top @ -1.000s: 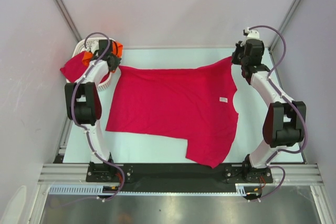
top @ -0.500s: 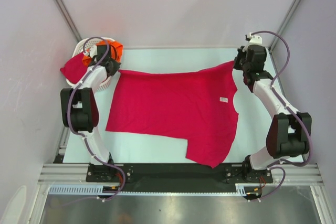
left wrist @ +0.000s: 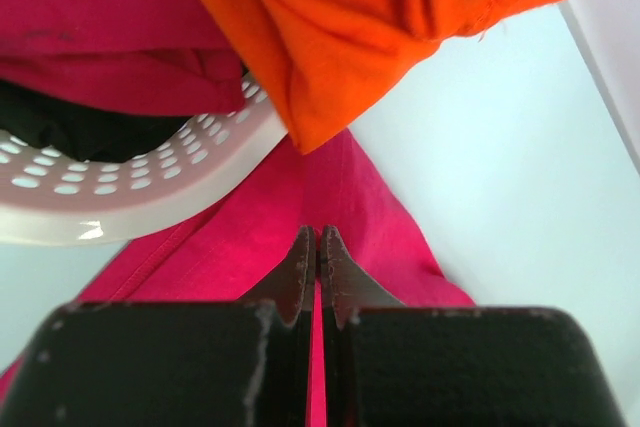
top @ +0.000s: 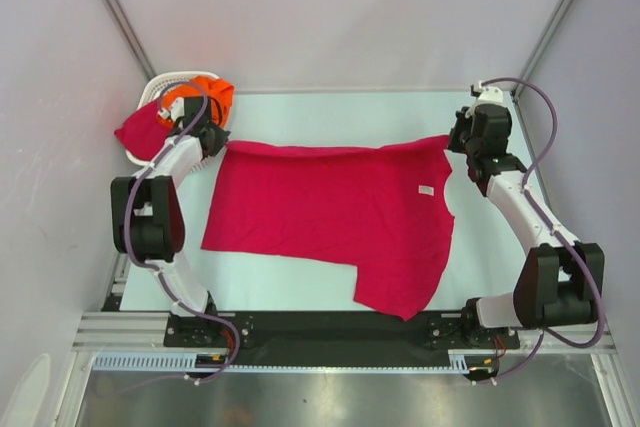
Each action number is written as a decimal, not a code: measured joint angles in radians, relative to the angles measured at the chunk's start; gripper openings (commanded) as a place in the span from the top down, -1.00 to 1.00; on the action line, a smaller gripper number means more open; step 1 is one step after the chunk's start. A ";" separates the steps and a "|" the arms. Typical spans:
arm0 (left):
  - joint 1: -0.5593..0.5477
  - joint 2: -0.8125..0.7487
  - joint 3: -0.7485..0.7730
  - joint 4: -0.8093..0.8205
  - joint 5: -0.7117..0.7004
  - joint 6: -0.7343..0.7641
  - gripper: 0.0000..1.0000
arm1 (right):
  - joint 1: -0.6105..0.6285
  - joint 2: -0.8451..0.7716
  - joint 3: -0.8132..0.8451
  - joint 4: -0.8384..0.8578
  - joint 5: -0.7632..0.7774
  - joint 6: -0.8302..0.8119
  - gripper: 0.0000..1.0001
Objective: Fold and stack the t-shirts
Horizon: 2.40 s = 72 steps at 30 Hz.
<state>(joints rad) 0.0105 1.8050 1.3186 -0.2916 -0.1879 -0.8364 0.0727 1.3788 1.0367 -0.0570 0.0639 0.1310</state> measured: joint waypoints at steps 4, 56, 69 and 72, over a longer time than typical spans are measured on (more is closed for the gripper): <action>0.000 -0.021 -0.040 0.002 0.006 0.000 1.00 | 0.004 -0.034 -0.027 -0.016 0.005 0.000 1.00; 0.000 -0.071 -0.195 0.020 0.007 0.027 1.00 | 0.113 -0.196 -0.188 -0.245 0.010 0.007 1.00; 0.005 -0.068 -0.200 0.020 0.008 0.035 1.00 | 0.138 -0.234 -0.209 -0.290 0.034 0.016 1.00; 0.009 -0.065 -0.200 0.021 0.008 0.037 0.99 | 0.140 -0.253 -0.216 -0.299 0.037 0.019 1.00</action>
<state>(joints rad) 0.0196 1.7397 1.1183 -0.2710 -0.1802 -0.7998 0.2123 1.1259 0.8204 -0.3565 0.1009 0.1505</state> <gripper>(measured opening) 0.009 0.009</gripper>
